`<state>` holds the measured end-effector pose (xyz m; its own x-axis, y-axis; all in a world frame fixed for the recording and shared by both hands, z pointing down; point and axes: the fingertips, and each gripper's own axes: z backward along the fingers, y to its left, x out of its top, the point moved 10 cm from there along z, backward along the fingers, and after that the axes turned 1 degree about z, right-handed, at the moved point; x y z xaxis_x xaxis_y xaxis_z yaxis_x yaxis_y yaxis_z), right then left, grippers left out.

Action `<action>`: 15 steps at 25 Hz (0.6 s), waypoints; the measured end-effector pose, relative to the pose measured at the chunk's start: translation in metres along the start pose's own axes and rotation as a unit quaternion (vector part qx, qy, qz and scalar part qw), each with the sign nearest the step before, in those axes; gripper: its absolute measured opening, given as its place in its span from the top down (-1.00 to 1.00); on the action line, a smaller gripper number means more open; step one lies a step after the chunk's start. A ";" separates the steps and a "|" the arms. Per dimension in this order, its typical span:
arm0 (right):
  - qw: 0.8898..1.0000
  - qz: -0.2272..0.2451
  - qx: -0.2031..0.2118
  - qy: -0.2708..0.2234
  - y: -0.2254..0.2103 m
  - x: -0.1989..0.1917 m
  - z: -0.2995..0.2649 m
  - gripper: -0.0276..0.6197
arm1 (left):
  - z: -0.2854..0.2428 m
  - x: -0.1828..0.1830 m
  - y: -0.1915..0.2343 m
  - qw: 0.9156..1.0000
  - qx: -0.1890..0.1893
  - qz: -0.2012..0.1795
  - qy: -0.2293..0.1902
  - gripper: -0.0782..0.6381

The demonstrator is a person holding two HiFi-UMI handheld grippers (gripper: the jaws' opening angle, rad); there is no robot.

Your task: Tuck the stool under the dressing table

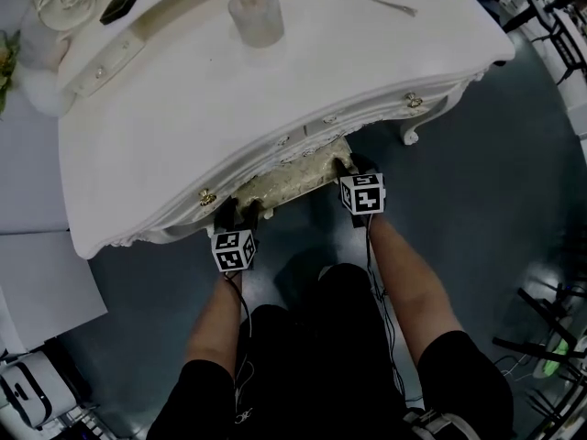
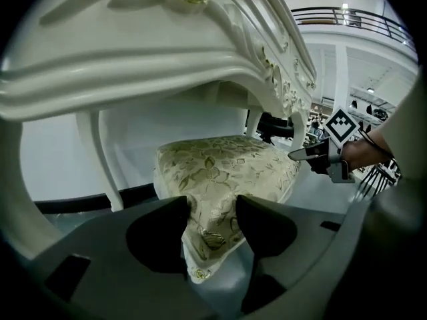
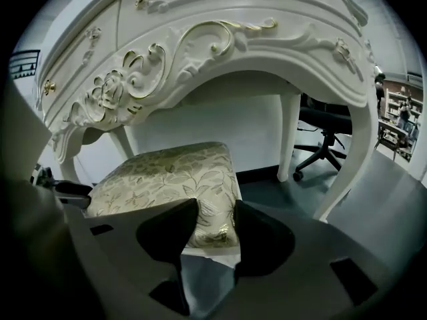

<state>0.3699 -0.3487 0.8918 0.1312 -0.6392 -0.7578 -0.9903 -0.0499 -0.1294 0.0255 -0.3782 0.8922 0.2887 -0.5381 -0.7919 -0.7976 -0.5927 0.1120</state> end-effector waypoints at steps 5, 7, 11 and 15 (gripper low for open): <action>1.000 -0.005 -0.002 -0.028 0.000 0.002 0.015 0.29 | 0.013 -0.002 -0.001 0.998 0.008 0.058 -0.010 0.10; 0.999 -0.003 0.008 -0.036 0.009 0.006 0.035 0.46 | 0.031 0.002 -0.007 0.997 0.009 0.075 0.002 0.10; 0.998 0.016 0.017 -0.061 0.044 0.031 0.103 0.57 | 0.096 0.029 -0.033 0.998 0.000 0.065 0.007 0.16; 0.996 0.007 0.017 -0.092 0.077 0.071 0.193 0.86 | 0.179 0.083 -0.063 0.998 0.014 0.039 -0.037 0.64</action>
<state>0.3113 -0.2499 0.7052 0.1270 -0.4888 -0.8631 -0.9904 -0.0142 -0.1376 0.0048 -0.2784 0.7120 0.1852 -0.5357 -0.8238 -0.8307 -0.5333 0.1600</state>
